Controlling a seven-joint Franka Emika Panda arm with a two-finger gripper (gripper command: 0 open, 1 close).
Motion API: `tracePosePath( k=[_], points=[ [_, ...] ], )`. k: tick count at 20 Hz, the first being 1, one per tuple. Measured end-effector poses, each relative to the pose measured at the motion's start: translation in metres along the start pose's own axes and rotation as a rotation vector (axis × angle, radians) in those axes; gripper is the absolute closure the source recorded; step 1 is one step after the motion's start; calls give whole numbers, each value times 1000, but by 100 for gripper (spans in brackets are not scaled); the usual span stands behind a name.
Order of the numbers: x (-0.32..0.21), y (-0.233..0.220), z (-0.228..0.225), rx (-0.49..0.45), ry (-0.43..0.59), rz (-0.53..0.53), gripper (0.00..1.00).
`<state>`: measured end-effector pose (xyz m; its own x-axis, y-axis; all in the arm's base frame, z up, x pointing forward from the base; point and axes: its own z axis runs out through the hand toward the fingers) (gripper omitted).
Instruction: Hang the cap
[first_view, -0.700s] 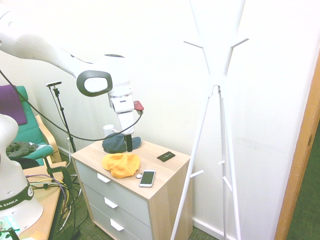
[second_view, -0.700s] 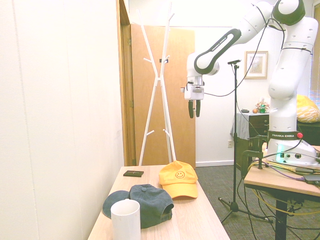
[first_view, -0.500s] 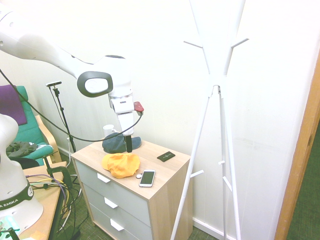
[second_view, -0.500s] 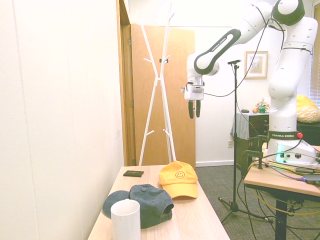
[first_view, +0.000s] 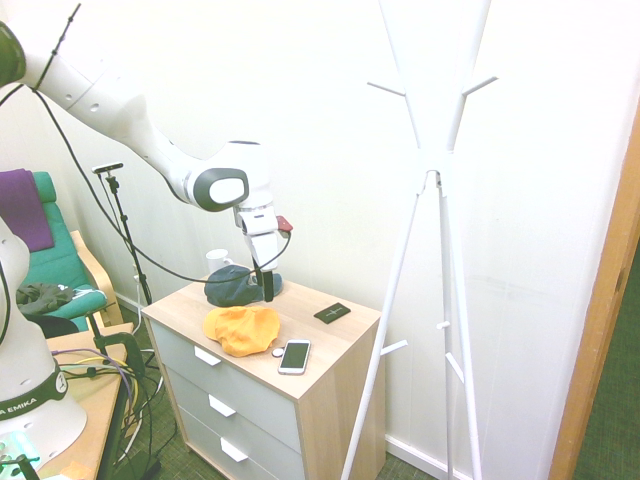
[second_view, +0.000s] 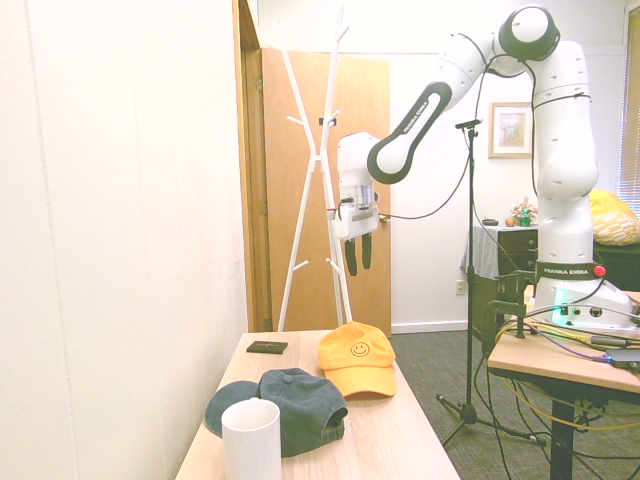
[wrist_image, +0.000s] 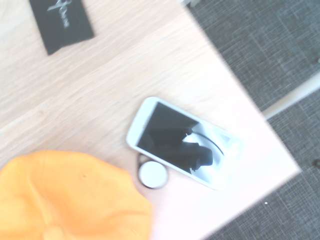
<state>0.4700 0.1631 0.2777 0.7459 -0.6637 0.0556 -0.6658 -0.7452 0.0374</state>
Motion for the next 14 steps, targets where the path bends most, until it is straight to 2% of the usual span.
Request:
tracePosePath(
  k=[6,14],
  points=[
    [-26,-53,50,-47,-31,-58,0],
    [-59,-81,72,-75,-35,-90,0]
  ],
)
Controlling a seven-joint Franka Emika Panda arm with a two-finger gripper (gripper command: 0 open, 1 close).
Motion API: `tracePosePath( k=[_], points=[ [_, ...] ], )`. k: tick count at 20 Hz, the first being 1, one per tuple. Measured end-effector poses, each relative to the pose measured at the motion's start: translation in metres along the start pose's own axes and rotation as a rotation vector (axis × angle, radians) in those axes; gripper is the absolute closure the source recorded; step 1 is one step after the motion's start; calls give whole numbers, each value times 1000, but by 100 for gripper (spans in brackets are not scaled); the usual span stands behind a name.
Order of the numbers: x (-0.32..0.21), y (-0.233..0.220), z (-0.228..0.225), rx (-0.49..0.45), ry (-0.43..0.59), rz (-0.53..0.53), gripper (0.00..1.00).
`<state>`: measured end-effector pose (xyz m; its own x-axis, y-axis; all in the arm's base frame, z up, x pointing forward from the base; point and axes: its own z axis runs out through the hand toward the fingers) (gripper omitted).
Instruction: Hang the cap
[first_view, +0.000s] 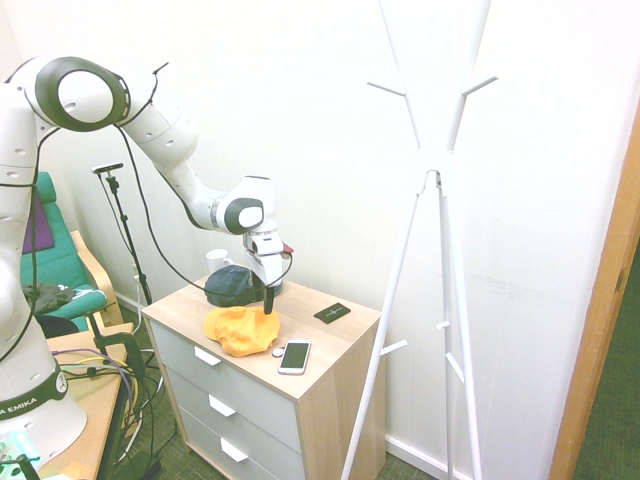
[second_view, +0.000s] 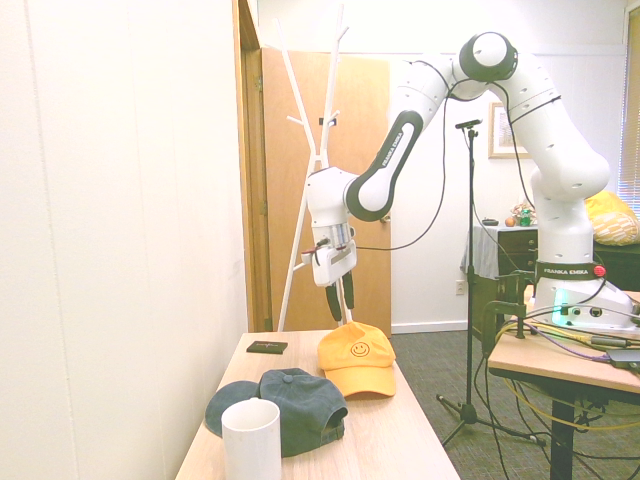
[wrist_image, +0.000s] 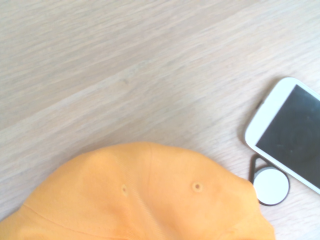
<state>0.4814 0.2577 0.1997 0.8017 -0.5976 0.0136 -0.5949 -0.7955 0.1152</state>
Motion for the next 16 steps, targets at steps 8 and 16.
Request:
tracePosePath(
  k=[8,16],
  points=[
    [-19,-9,16,-35,-12,-1,100],
    [-18,-2,24,-54,-17,17,100]
  ],
)
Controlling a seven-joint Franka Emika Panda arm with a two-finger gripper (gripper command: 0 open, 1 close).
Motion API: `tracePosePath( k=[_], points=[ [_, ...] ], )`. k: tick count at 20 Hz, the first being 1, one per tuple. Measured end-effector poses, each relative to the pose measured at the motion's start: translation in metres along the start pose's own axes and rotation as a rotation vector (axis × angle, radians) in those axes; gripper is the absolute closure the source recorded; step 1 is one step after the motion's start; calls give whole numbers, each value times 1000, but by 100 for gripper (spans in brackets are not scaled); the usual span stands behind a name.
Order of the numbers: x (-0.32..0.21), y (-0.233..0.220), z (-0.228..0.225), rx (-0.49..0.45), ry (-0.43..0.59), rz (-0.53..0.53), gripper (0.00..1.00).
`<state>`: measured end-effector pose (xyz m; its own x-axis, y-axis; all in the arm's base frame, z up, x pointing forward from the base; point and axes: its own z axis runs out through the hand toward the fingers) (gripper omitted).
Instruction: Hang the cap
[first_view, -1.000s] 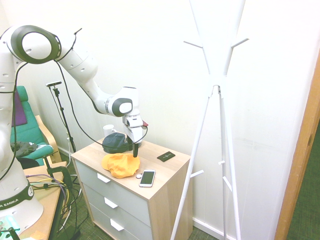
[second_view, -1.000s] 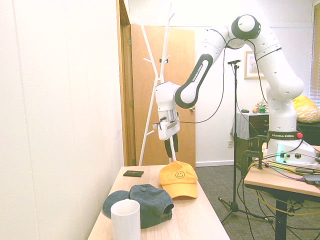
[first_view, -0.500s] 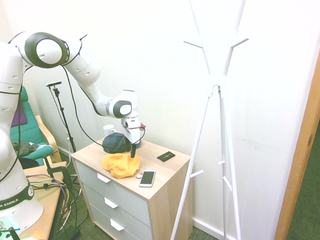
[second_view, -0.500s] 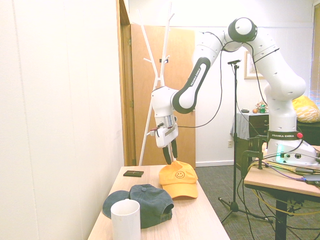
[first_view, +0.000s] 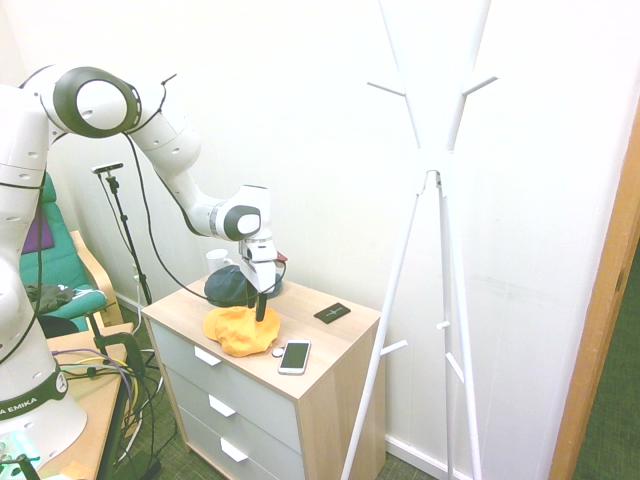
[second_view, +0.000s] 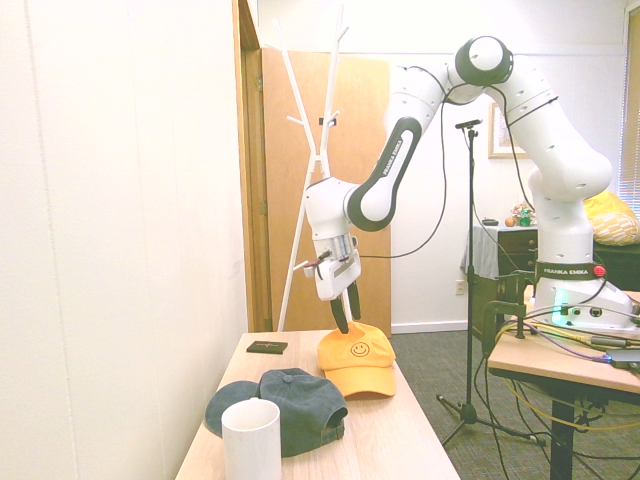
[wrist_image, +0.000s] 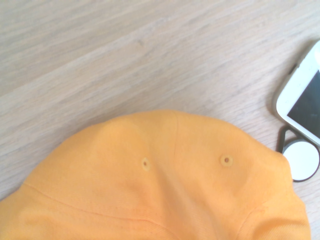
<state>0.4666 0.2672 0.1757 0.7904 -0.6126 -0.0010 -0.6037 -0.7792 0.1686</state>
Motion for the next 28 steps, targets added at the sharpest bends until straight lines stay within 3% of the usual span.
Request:
tracePosePath(
  k=[24,28],
  points=[
    [0,4,5,-19,8,23,100],
    [15,9,-2,-37,49,10,100]
  ],
)
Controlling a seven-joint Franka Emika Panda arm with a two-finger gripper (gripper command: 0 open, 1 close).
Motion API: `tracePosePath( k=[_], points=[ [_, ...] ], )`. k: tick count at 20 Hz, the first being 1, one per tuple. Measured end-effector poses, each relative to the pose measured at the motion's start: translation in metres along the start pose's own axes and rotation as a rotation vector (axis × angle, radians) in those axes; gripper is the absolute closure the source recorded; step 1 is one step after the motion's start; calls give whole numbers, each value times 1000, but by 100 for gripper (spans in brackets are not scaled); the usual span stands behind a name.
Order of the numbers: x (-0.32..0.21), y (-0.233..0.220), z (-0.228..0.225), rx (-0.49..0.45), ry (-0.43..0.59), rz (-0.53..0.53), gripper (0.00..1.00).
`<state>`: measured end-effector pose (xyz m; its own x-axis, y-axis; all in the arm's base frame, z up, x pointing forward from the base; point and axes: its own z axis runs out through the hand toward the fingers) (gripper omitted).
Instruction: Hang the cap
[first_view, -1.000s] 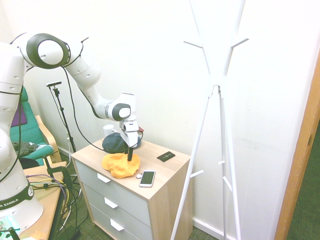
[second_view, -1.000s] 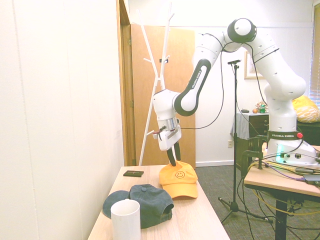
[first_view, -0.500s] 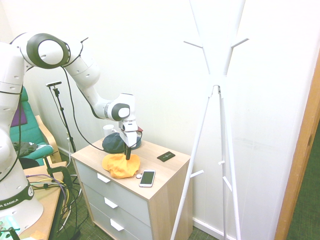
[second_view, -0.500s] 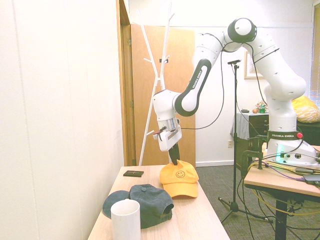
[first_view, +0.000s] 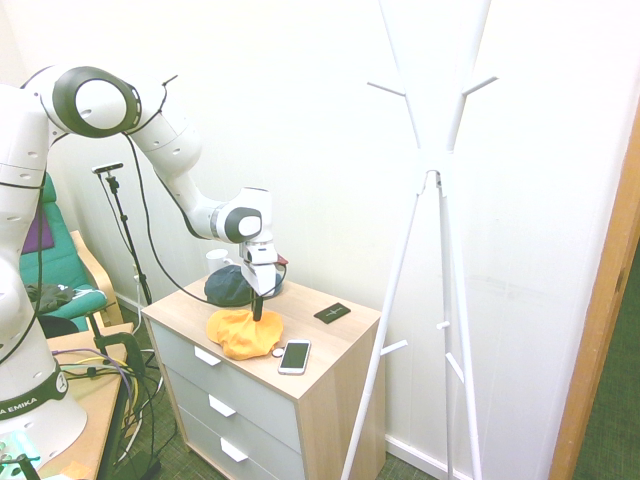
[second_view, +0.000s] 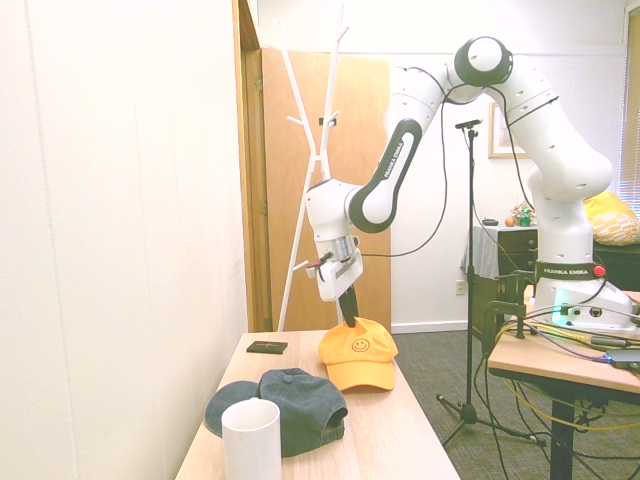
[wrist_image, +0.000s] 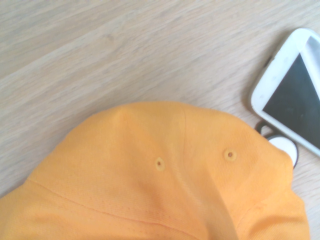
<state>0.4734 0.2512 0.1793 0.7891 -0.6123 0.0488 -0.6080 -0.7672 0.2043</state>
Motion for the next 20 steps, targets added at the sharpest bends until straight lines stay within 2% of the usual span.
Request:
tracePosePath(
  k=[6,11,15,20],
  points=[
    [22,16,-66,-69,144,-58,100],
    [35,37,-110,-190,320,-129,100],
    [37,42,-155,-235,417,-134,100],
    [40,56,-199,-348,563,-128,100]
  ],
)
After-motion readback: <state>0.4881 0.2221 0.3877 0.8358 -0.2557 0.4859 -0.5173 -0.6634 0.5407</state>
